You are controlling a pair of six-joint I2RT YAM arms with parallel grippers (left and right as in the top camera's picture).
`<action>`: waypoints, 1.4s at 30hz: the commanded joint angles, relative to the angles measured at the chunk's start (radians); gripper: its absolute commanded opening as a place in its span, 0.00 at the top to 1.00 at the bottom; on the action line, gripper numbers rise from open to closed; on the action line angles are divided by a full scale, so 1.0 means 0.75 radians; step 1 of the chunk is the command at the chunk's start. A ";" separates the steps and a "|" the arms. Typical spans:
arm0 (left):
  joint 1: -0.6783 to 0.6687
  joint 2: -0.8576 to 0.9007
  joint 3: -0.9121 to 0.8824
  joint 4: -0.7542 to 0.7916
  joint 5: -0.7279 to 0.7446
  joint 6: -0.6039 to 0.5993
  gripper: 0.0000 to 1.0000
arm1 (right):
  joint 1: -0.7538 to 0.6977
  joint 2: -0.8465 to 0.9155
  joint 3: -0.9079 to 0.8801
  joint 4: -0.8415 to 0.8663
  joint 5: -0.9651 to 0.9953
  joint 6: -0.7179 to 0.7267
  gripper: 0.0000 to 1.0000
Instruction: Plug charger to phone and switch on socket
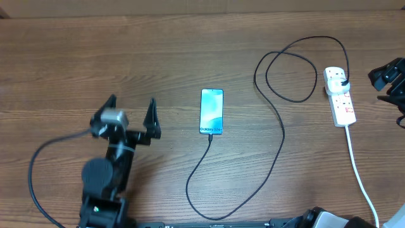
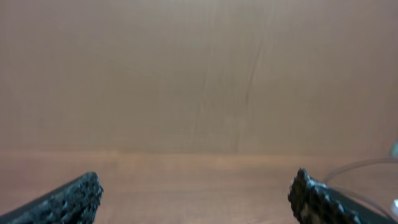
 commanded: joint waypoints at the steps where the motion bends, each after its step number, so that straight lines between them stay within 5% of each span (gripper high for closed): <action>1: 0.026 -0.148 -0.186 0.125 0.048 0.065 0.00 | 0.003 -0.003 0.025 0.006 0.010 0.004 0.00; 8: 0.114 -0.447 -0.406 0.138 0.129 0.065 0.00 | 0.003 -0.003 0.025 0.006 0.010 0.004 0.00; 26: 0.310 -0.744 -0.412 -0.552 0.229 0.168 0.00 | 0.003 -0.003 0.025 0.006 0.010 0.004 0.00; 42: 0.343 -0.750 -0.412 -0.551 0.213 0.169 0.00 | 0.003 -0.003 0.025 0.006 0.010 0.004 0.00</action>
